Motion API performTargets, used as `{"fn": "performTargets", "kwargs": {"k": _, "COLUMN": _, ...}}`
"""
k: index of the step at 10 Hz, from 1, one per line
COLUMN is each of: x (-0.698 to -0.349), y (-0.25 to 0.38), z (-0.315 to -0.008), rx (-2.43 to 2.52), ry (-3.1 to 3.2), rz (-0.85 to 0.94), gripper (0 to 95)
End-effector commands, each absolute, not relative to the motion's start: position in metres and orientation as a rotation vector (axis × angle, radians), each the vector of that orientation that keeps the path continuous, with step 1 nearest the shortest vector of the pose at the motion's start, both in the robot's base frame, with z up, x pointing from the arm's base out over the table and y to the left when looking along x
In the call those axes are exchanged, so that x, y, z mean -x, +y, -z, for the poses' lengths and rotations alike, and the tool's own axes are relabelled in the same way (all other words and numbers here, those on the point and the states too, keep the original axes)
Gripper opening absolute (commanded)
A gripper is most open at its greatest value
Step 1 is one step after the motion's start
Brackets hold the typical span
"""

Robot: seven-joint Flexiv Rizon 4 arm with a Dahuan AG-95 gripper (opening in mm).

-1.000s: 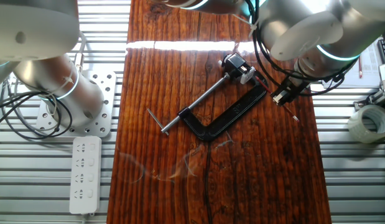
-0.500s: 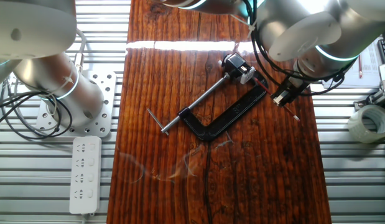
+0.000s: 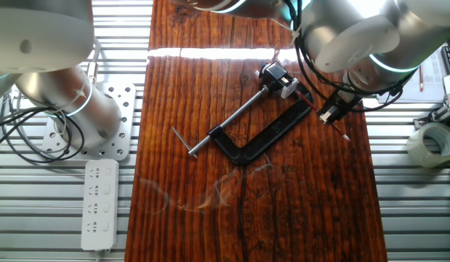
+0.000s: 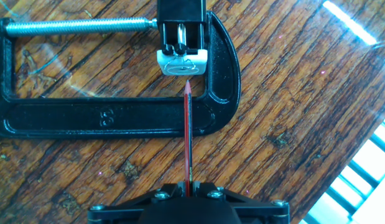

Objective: Insert the pencil into the pencil sharpener

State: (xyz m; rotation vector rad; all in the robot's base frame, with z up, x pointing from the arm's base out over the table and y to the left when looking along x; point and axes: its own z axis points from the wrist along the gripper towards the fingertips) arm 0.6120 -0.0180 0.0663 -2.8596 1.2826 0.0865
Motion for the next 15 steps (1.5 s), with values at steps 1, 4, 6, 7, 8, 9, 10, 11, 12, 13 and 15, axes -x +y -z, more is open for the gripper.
{"fn": "performTargets", "kwargs": {"k": 1, "x": -0.611, "y": -0.015, "z": -0.064, "rx": 2.855, "ry": 1.288, "rz": -0.083, "gripper": 0.0}}
{"fn": "performTargets", "kwargs": {"k": 4, "x": -0.608, "y": -0.016, "z": -0.061, "rx": 2.855, "ry": 1.295, "rz": -0.084, "gripper": 0.0}}
{"fn": "performTargets", "kwargs": {"k": 6, "x": -0.608, "y": -0.016, "z": -0.061, "rx": 2.857, "ry": 1.288, "rz": -0.085, "gripper": 0.0}}
{"fn": "performTargets", "kwargs": {"k": 7, "x": -0.607, "y": -0.016, "z": -0.061, "rx": 2.859, "ry": 1.286, "rz": -0.085, "gripper": 0.0}}
{"fn": "performTargets", "kwargs": {"k": 8, "x": -0.606, "y": -0.016, "z": -0.06, "rx": 2.859, "ry": 1.284, "rz": -0.085, "gripper": 0.0}}
{"fn": "performTargets", "kwargs": {"k": 9, "x": -0.606, "y": -0.016, "z": -0.06, "rx": 2.858, "ry": 1.284, "rz": -0.087, "gripper": 0.0}}
{"fn": "performTargets", "kwargs": {"k": 10, "x": -0.605, "y": -0.015, "z": -0.059, "rx": 2.858, "ry": 1.283, "rz": -0.087, "gripper": 0.0}}
{"fn": "performTargets", "kwargs": {"k": 11, "x": -0.604, "y": -0.015, "z": -0.058, "rx": 2.858, "ry": 1.281, "rz": -0.088, "gripper": 0.0}}
{"fn": "performTargets", "kwargs": {"k": 12, "x": -0.603, "y": -0.015, "z": -0.058, "rx": 2.855, "ry": 1.28, "rz": -0.091, "gripper": 0.0}}
{"fn": "performTargets", "kwargs": {"k": 13, "x": -0.601, "y": -0.014, "z": -0.057, "rx": 2.855, "ry": 1.28, "rz": -0.092, "gripper": 0.0}}
{"fn": "performTargets", "kwargs": {"k": 15, "x": -0.598, "y": -0.012, "z": -0.058, "rx": 2.854, "ry": 1.287, "rz": -0.094, "gripper": 0.0}}
